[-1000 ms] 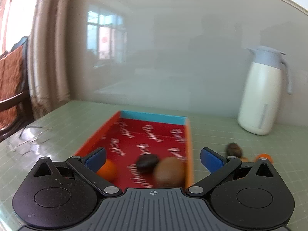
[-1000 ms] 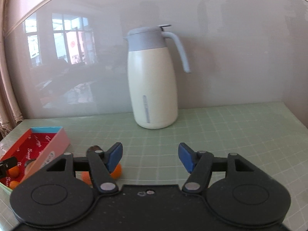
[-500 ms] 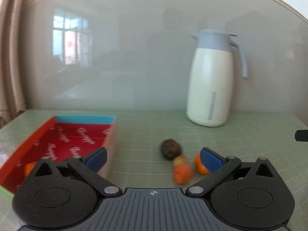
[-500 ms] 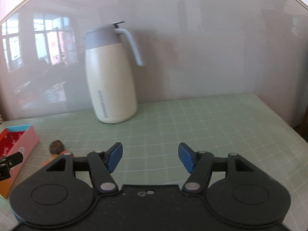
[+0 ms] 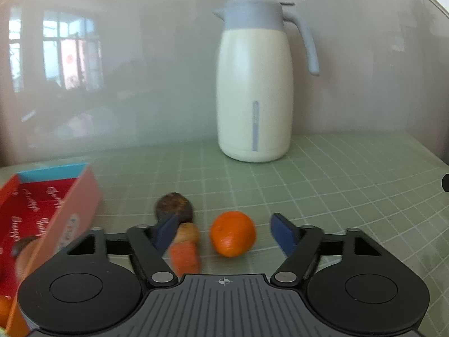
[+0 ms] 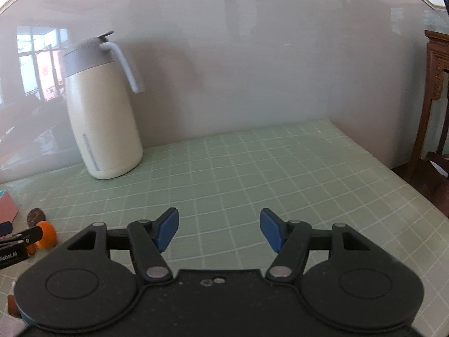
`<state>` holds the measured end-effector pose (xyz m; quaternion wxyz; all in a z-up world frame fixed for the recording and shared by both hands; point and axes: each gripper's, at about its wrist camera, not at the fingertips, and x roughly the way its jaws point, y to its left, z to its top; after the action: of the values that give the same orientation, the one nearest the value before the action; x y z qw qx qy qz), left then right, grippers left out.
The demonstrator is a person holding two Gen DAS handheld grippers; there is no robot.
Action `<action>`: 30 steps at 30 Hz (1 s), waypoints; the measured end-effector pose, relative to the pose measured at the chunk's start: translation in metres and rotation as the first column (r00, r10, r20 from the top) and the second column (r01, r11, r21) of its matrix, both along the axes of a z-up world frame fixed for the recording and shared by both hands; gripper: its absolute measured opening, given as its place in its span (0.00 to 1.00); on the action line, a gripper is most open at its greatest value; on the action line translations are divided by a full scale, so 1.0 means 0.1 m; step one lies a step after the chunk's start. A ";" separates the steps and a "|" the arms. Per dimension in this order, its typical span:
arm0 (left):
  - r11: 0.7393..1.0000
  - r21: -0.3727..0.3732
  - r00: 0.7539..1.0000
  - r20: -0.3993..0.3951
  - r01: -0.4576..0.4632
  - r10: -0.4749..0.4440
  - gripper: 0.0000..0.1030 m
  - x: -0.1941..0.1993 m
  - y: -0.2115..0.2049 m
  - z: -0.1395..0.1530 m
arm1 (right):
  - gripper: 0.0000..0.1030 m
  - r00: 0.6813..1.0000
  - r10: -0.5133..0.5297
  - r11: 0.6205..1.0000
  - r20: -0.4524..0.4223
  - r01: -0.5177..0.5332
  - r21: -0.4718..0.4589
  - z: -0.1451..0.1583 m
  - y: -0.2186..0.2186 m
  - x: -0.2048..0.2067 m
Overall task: Organize fruits
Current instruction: 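Move the left gripper to the orange and close on it, then carry the orange with the left gripper into the red box and release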
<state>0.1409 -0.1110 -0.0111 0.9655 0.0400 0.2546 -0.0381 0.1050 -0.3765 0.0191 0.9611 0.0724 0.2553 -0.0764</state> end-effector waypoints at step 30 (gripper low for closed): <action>1.000 -0.008 0.995 -0.098 0.030 -0.030 0.40 0.18 -0.03 0.04 | 0.65 0.999 -0.039 0.999 -0.030 0.039 0.004 -0.07 -0.18 0.07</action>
<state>0.1590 -0.1141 -0.0070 0.9512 0.0388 0.3012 -0.0554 0.1120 -0.3944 0.0117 0.9553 0.0784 0.2686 -0.0955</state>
